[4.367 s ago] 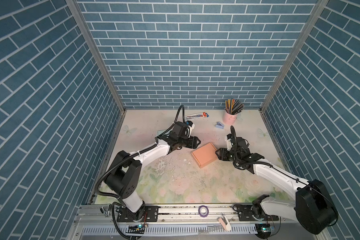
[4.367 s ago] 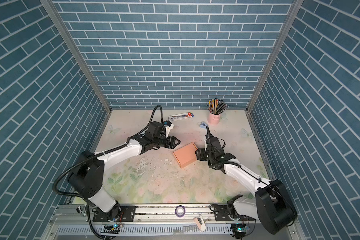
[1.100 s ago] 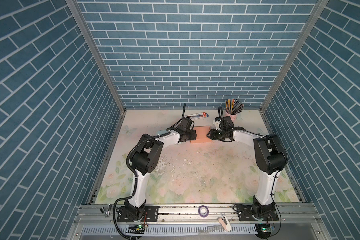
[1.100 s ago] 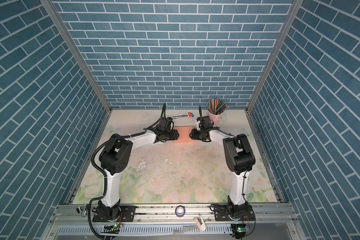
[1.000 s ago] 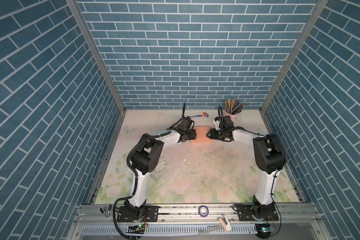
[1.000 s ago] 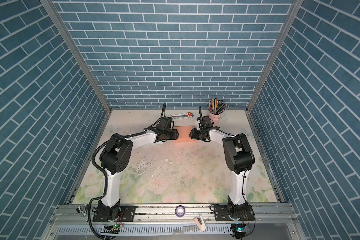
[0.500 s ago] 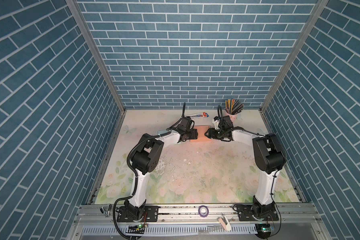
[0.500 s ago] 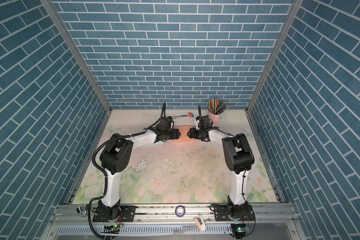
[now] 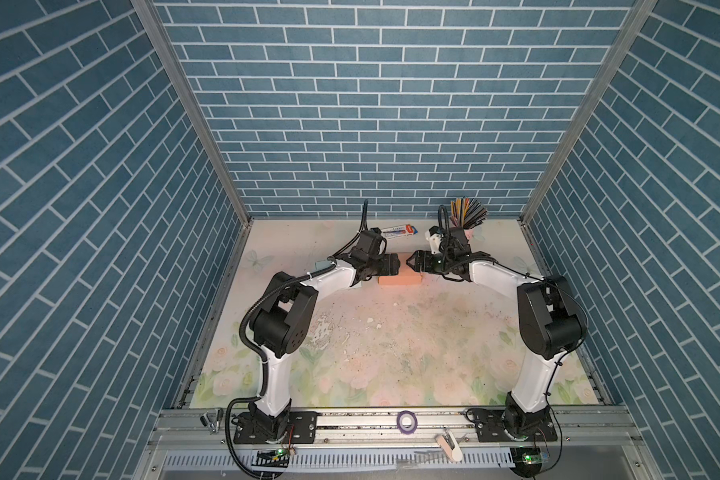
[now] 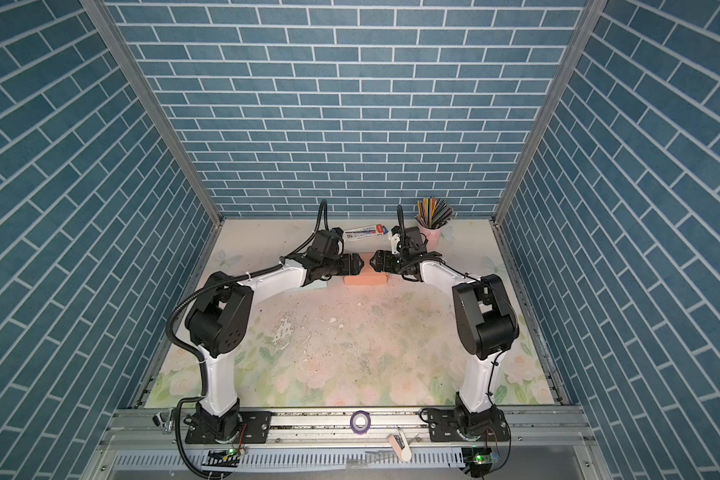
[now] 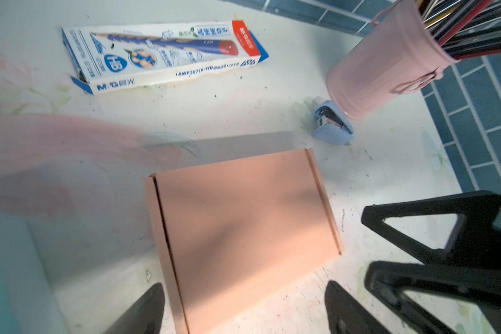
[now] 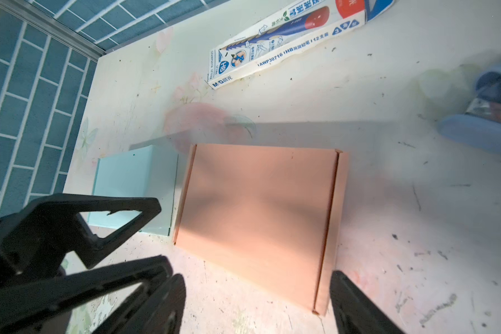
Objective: Fold the paper box
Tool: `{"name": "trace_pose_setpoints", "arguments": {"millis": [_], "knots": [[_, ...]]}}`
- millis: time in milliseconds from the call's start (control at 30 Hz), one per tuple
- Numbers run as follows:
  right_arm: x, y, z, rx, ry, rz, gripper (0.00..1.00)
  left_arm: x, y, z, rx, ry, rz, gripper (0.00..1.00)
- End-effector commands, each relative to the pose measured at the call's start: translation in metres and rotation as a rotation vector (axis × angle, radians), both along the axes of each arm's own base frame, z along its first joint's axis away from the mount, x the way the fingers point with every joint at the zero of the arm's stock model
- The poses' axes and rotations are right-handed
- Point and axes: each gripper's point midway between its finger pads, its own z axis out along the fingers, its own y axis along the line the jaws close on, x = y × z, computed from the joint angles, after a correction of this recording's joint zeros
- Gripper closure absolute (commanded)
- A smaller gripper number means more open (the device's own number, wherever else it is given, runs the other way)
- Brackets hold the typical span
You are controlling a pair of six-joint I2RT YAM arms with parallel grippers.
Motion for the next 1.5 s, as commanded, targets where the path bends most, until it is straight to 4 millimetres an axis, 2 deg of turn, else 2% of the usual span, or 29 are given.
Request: {"name": "trace_pose_setpoints", "arguments": {"millis": [0, 133, 200, 233, 267, 467, 633, 833, 1267, 1367, 1467], "knots": [[-0.008, -0.007, 0.012, -0.012, -0.029, -0.006, 0.2, -0.005, 0.004, 0.022, -0.011, -0.039, -0.008, 0.12], [-0.022, -0.018, 0.023, -0.038, -0.064, -0.009, 0.19, -0.021, 0.015, 0.047, -0.002, -0.078, -0.026, 0.1], [-0.03, -0.026, 0.03, -0.056, -0.098, -0.014, 0.16, -0.031, 0.025, 0.056, 0.028, -0.099, -0.031, 0.01], [-0.035, -0.031, 0.033, -0.065, -0.118, -0.02, 0.12, -0.037, 0.033, 0.058, 0.058, -0.108, -0.027, 0.01], [-0.039, -0.036, 0.038, -0.075, -0.148, -0.026, 0.02, -0.043, 0.042, 0.061, 0.086, -0.119, -0.024, 0.01], [-0.059, -0.078, 0.058, -0.168, -0.288, -0.119, 0.02, -0.08, 0.1, 0.073, 0.243, -0.18, 0.036, 0.01], [-0.067, -0.112, 0.055, -0.256, -0.32, -0.213, 0.01, -0.105, 0.146, 0.084, 0.347, -0.242, 0.12, 0.01], [-0.076, -0.144, 0.048, -0.285, -0.328, -0.3, 0.02, -0.127, 0.201, 0.081, 0.468, -0.301, 0.282, 0.01], [-0.105, -0.231, 0.053, -0.439, -0.432, -0.611, 0.01, -0.147, 0.297, 0.075, 0.752, -0.321, 0.665, 0.01], [-0.112, -0.249, 0.052, -0.487, -0.465, -0.688, 0.01, -0.148, 0.308, 0.069, 0.784, -0.381, 0.709, 0.01], [-0.119, -0.264, 0.053, -0.505, -0.531, -0.764, 0.01, -0.146, 0.311, 0.062, 0.771, -0.417, 0.699, 0.01]]}}
